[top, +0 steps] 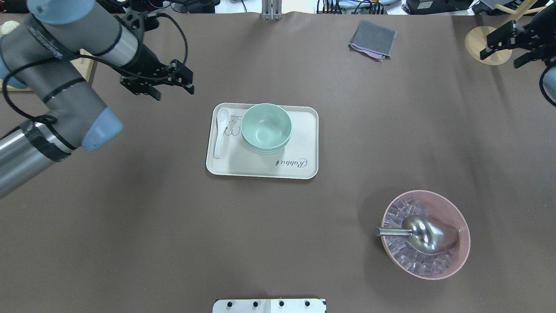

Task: Stack green bowls together

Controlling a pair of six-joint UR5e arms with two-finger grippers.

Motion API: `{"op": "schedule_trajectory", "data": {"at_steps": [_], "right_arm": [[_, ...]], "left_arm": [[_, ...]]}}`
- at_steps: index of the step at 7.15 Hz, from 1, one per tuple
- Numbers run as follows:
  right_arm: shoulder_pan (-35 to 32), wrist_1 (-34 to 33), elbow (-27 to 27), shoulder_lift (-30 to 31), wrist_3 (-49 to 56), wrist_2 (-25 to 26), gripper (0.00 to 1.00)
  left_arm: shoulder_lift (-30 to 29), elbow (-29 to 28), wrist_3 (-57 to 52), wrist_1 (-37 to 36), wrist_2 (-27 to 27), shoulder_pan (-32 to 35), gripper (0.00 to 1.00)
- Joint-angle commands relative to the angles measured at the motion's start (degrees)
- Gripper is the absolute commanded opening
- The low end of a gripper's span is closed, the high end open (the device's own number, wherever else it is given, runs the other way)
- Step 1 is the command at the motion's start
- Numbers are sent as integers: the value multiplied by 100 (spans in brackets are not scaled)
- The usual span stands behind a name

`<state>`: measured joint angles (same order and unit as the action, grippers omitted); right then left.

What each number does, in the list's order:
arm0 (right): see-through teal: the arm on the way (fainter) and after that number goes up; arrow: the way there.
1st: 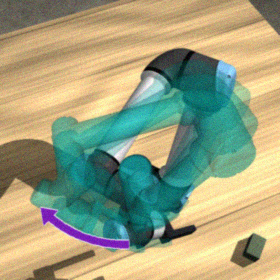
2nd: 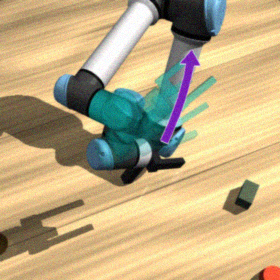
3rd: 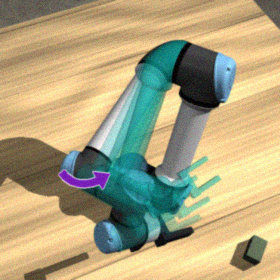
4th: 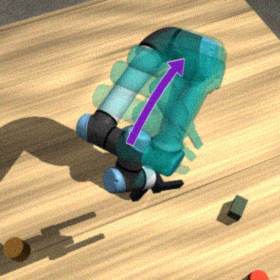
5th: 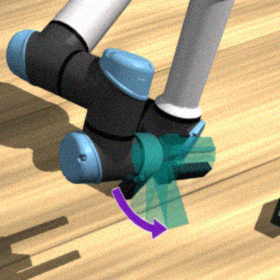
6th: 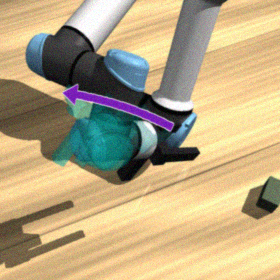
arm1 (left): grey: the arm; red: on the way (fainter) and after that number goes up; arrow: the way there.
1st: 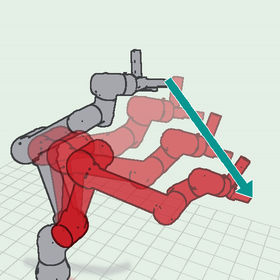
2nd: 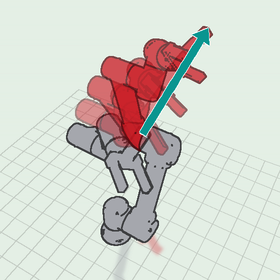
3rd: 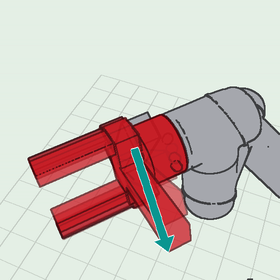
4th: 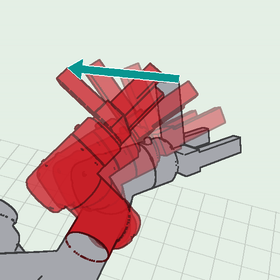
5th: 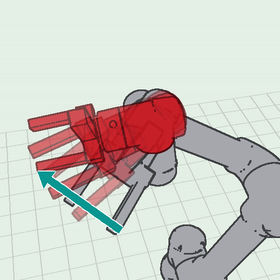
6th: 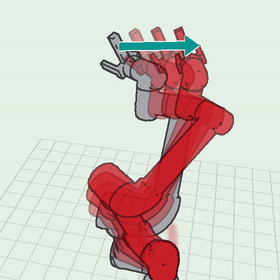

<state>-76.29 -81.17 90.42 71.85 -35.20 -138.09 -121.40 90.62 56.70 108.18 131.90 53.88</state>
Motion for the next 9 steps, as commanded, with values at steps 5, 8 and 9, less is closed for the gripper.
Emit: {"op": "schedule_trajectory", "data": {"at_steps": [5,8,9], "right_arm": [[-905,-1367,-103,338,3052,274,100],[-923,-1349,-95,514,3309,274,100],[-923,-1306,-77,549,3318,274,100]], "left_arm": [[2153,1196,-5726,-2363,29,2246,99],[2785,590,-7388,-2293,46,3206,99],[2823,571,-7401,-2275,47,3295,99]]}}
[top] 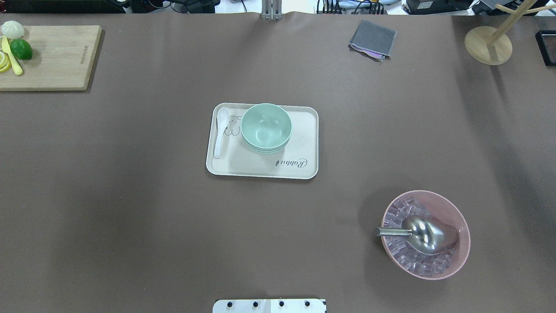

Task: Stack green bowls together

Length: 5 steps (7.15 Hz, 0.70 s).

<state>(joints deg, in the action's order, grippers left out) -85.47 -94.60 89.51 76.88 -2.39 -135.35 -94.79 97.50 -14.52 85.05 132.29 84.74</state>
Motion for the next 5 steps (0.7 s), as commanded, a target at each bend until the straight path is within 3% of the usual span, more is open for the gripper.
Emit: {"op": "schedule_trajectory", "data": {"at_steps": [1,5], "right_arm": [[-5,55,23,46,81,9,100],[4,64,-11,291,213,89,100]], "left_arm": [[224,-135,-244,-14,68,227,99],[391,-371,-226,214,77,227,99]]}}
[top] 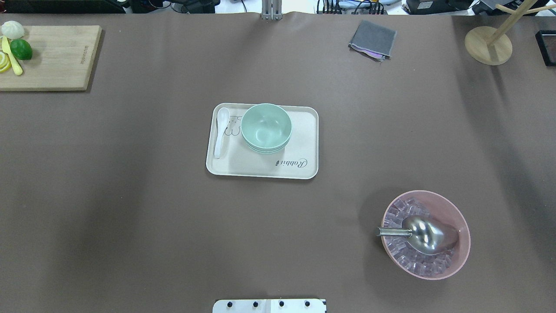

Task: Stack green bowls together

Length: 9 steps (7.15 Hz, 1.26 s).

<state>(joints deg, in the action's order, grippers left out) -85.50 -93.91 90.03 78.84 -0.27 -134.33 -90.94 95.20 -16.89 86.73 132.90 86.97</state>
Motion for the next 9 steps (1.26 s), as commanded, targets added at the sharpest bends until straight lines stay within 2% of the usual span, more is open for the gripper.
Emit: {"op": "schedule_trajectory", "data": {"at_steps": [1,5,9], "right_arm": [[-2,5,-4,105,10,-6,100],[-2,5,163,369,-43,39,100],[-89,5,164,404,-52,30,100]], "left_arm": [[6,-125,19,28,16,13,99],[-3,-159,27,28,16,13,99],[136,138,1,36,34,57,99]]}}
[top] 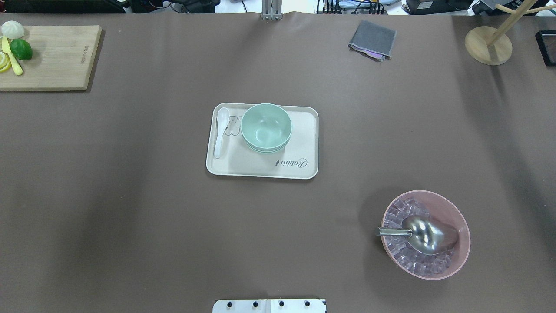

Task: Stack green bowls together

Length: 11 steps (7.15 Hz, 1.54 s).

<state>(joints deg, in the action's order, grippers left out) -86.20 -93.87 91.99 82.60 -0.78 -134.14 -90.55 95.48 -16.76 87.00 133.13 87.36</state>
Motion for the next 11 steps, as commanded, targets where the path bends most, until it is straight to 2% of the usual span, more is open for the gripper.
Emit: {"op": "schedule_trajectory", "data": {"at_steps": [1,3,6,8,11], "right_arm": [[-63,0,11,124,-10,-24,100],[-142,0,91,186,7,-16,100],[-142,0,56,291,60,28,100],[-142,0,82,353,60,-7,100],[-134,26,134,449,60,-15,100]], "left_arm": [[116,224,-3,2,3,9,99],[257,313,15,10,-6,52,99],[257,243,23,-86,11,553,99],[257,146,365,-165,20,589,99],[441,-65,322,-61,20,598,99]]}}
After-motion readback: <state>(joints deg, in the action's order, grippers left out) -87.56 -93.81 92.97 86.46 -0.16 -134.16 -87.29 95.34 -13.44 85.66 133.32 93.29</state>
